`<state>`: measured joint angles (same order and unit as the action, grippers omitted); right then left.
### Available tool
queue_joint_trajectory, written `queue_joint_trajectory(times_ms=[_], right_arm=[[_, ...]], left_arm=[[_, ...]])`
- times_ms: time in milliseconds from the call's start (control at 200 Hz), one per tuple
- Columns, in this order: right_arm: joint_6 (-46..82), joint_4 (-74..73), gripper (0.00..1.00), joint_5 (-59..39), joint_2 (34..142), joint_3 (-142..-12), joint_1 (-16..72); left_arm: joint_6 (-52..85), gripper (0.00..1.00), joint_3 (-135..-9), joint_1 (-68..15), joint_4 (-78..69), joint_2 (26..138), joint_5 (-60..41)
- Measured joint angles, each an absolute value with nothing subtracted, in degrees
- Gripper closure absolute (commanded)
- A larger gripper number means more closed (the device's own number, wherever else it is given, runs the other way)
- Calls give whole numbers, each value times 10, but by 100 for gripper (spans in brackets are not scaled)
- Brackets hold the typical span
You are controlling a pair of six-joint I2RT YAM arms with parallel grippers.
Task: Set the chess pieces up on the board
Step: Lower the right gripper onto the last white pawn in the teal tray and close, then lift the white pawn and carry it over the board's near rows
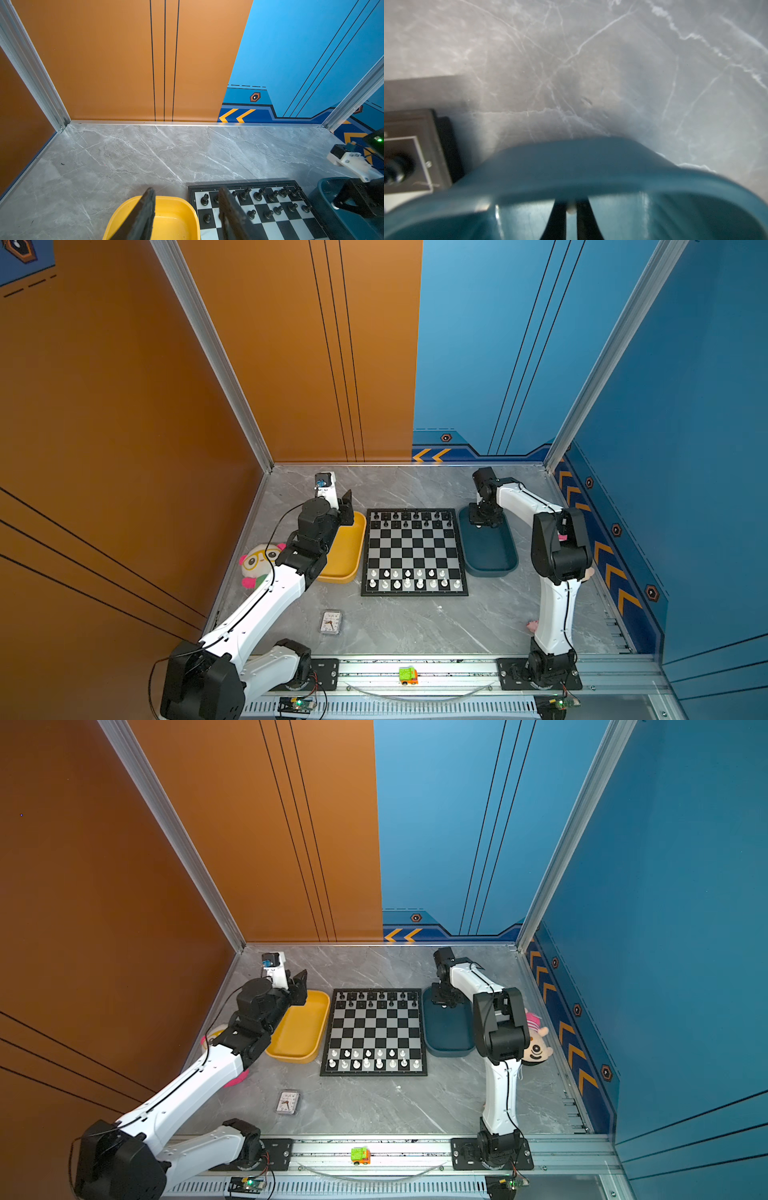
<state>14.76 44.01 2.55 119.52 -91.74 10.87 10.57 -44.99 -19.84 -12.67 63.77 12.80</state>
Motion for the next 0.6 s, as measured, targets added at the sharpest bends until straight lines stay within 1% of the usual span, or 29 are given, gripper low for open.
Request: queue_joint_trajectory(times_ms=[255,601], right_arm=[[147,450,100,26,1140,-900,123],[143,479,100,28,1049,-845,173]], left_arm=[[106,49,-450,-198,-127,638,128],[106,49,-445,-198,-126,630,128]])
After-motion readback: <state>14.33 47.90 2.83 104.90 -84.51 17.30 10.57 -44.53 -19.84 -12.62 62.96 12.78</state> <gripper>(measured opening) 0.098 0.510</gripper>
